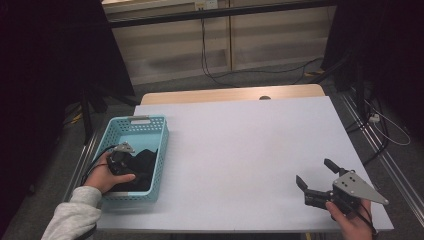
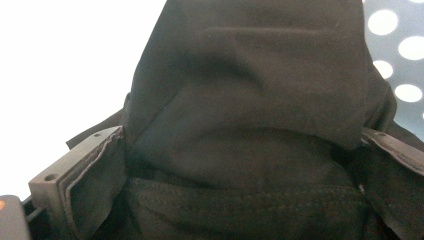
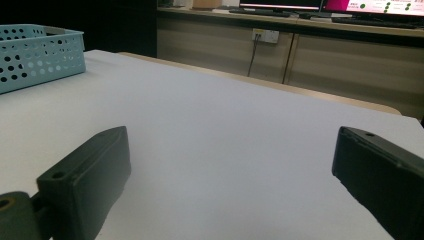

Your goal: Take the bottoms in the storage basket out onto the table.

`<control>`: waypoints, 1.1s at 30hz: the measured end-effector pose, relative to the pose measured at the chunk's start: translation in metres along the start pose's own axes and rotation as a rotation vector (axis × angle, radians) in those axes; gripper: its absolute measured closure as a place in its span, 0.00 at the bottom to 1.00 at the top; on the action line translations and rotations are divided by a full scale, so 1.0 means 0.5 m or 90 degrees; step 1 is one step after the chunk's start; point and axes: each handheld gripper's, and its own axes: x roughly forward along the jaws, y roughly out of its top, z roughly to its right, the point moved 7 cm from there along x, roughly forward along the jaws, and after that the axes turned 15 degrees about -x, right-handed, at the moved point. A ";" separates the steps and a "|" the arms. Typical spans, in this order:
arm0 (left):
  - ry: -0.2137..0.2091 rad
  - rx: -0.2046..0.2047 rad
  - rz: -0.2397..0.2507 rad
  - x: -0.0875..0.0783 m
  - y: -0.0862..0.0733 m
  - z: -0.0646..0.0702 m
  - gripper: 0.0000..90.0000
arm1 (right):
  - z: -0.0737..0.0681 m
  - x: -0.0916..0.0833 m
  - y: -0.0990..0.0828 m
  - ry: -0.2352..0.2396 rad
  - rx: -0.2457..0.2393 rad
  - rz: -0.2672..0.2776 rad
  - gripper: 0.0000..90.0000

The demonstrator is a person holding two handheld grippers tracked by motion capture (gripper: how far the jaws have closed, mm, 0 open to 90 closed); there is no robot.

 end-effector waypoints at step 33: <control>-0.062 0.015 -0.050 -0.010 0.010 0.036 0.56 | 0.000 0.001 0.007 0.000 -0.002 0.007 0.02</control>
